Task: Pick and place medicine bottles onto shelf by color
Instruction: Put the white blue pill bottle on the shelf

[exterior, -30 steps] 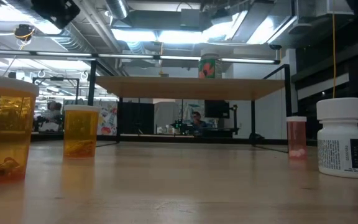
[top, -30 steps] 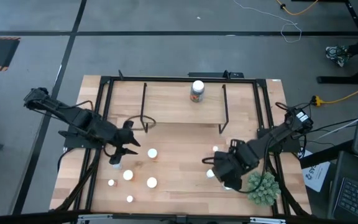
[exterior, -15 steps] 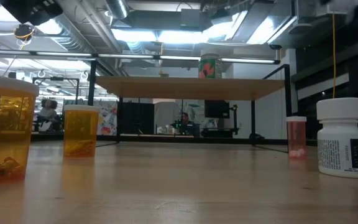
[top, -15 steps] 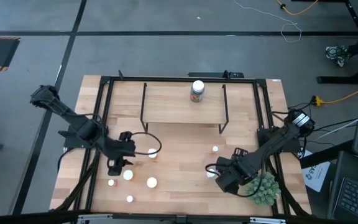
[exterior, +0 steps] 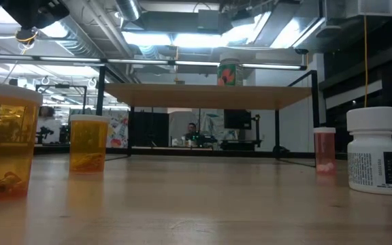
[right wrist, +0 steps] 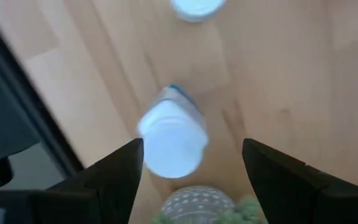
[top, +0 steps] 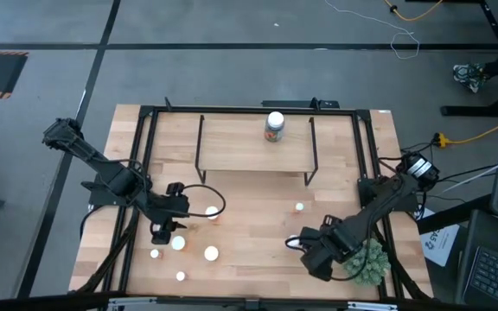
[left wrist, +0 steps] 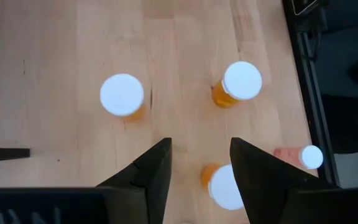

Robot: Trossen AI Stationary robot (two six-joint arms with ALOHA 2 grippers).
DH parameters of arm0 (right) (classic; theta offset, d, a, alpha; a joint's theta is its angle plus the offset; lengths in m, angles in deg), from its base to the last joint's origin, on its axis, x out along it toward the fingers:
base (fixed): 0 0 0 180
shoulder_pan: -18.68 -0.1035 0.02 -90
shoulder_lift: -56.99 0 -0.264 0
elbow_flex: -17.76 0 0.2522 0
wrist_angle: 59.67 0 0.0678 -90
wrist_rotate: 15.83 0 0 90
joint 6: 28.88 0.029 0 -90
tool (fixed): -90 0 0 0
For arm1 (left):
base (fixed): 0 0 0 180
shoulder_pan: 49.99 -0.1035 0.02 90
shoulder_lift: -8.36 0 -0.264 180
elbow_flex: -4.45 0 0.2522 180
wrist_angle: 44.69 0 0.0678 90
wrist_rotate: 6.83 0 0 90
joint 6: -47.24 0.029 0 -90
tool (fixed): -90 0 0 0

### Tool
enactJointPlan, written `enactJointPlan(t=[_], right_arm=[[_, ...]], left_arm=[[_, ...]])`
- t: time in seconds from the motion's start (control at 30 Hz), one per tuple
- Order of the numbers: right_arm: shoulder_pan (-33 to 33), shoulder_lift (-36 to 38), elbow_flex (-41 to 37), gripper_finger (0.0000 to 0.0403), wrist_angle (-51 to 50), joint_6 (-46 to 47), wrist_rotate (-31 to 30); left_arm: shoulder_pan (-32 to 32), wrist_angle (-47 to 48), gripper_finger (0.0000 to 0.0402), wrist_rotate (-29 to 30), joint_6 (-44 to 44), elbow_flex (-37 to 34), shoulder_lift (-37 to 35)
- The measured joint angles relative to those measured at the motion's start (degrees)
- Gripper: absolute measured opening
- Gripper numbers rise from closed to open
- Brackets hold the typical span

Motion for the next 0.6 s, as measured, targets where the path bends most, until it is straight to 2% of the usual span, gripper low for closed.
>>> enactJointPlan(t=[0.3, 0.6], right_arm=[[-5.04, -3.09, 0.00, 0.0276, 0.55, -0.85, -3.12], [-5.65, -3.90, 0.00, 0.0276, 1.17, -1.81, -7.31]], left_arm=[[0.00, -0.47, 0.0158, 0.79, -0.05, 0.00, -0.02], [0.01, -1.22, 0.0158, 0.83, -0.09, 0.00, -0.02]])
